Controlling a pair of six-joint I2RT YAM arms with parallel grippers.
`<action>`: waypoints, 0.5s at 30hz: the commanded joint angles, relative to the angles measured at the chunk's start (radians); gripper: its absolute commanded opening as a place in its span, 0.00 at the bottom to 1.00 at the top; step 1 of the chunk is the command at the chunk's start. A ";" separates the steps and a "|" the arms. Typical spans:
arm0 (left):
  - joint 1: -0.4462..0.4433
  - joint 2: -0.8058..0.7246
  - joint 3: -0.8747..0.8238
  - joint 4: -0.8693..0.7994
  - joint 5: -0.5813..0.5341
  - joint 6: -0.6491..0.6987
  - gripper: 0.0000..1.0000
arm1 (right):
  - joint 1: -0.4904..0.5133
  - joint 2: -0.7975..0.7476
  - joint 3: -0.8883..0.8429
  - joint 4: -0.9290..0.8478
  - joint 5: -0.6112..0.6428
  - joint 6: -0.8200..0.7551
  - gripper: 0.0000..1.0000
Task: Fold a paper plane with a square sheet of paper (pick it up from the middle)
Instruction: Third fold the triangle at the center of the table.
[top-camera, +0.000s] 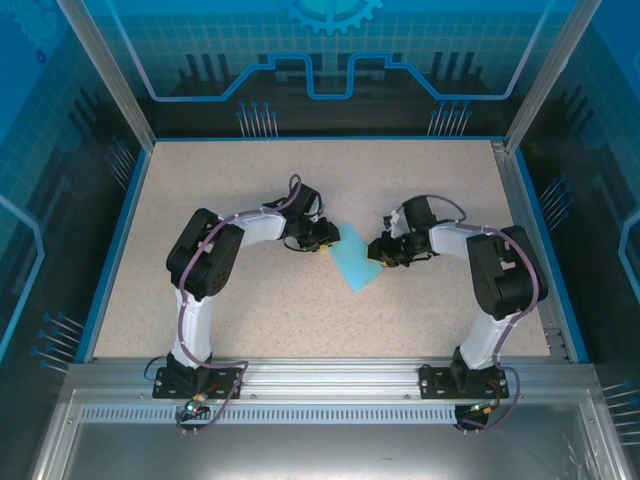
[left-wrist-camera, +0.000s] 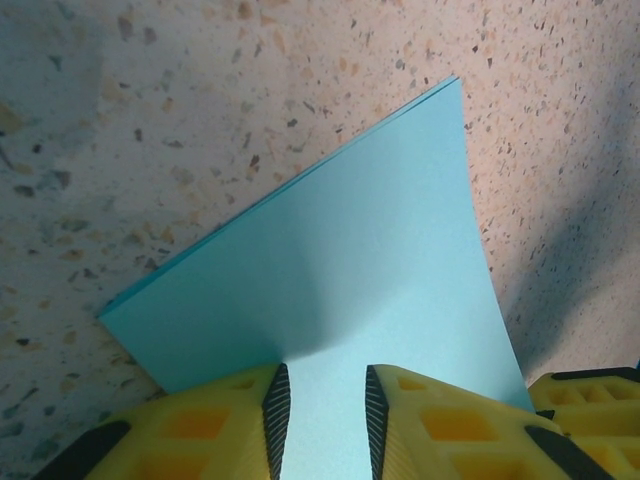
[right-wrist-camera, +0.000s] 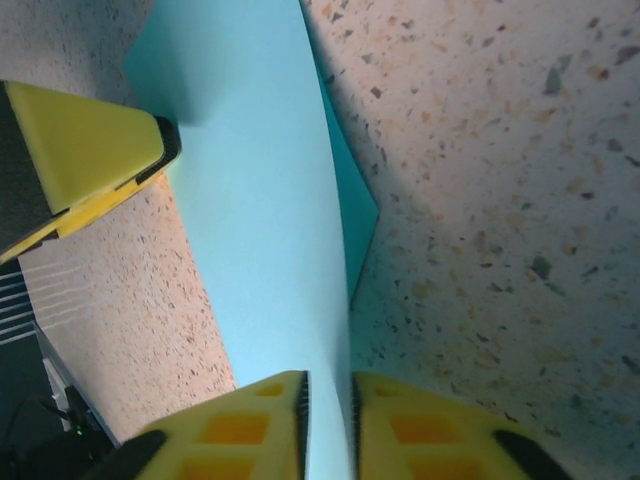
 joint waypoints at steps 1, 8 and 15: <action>0.004 -0.025 -0.018 -0.041 0.032 0.031 0.34 | -0.015 0.013 0.000 0.027 -0.054 0.023 0.10; 0.005 -0.136 0.010 -0.094 0.018 0.060 0.44 | -0.002 -0.092 -0.153 0.218 -0.007 0.277 0.01; 0.003 -0.193 -0.029 -0.079 0.030 0.030 0.47 | 0.067 -0.201 -0.252 0.308 0.129 0.508 0.00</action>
